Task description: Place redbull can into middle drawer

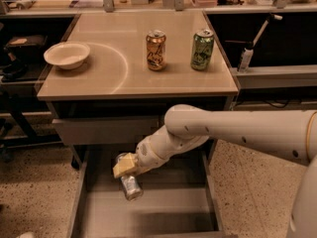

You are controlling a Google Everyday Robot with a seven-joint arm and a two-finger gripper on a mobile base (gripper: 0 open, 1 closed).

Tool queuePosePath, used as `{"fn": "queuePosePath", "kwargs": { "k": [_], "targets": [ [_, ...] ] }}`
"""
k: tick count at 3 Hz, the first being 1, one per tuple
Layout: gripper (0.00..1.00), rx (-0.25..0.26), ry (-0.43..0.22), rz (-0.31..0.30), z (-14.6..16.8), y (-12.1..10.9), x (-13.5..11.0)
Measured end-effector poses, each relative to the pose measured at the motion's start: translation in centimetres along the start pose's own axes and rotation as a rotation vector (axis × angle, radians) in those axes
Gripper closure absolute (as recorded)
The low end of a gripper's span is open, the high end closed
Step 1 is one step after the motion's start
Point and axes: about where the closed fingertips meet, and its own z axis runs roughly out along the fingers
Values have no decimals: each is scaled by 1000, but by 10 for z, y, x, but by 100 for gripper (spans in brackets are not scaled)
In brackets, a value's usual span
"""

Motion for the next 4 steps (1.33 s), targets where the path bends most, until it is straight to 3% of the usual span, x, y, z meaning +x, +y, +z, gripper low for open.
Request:
{"fn": "queuePosePath", "kwargs": {
  "k": [2,3,4],
  "targets": [
    [100,-77,-28,235,57,-64,23],
    [100,-77,-29,235,57,-64,23],
    [100,-127,-64,244,71,-82,22]
  ]
}}
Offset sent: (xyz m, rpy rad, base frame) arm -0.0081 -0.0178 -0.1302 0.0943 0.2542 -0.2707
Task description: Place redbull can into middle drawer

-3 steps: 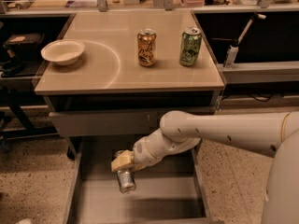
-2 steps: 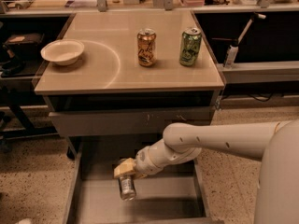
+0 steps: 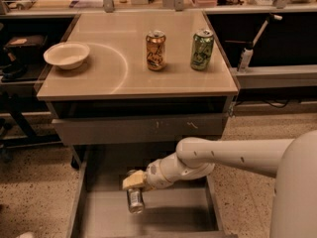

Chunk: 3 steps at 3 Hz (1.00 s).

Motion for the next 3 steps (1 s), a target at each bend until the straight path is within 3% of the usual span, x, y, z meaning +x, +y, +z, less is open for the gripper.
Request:
{"fn": "queuePosePath", "kwargs": {
  "k": [1,2,3],
  "targets": [
    [100,-29,-45,38,12,-29,-9],
    [100,-27,-61,85,25,-53,-13],
    [100,-27,-61,85,25,-53,-13]
  ]
}}
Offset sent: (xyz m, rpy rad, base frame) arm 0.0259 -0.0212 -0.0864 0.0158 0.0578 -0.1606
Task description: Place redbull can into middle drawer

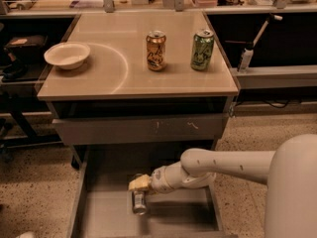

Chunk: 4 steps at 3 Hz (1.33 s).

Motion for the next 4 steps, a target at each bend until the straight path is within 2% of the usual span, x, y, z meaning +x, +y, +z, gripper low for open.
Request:
{"fn": "queuePosePath", "kwargs": {
  "k": [2,3,4],
  "targets": [
    [100,-23,-77,54,28,-33,5],
    [100,-1,-94,61,37,-45,-2],
    [100,56,-89,52,45,-51,-6]
  ]
}}
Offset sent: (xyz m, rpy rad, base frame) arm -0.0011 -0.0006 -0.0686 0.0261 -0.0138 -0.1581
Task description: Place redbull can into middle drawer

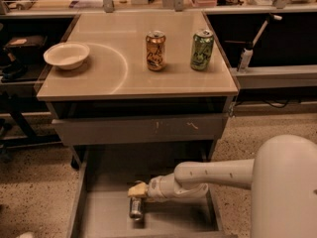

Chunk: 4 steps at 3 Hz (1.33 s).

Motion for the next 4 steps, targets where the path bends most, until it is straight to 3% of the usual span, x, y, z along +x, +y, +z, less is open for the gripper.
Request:
{"fn": "queuePosePath", "kwargs": {
  "k": [1,2,4],
  "targets": [
    [100,60,19,0,9,-8,3],
    [100,83,39,8,18,-14,4],
    [58,83,40,8,18,-14,4]
  ]
}}
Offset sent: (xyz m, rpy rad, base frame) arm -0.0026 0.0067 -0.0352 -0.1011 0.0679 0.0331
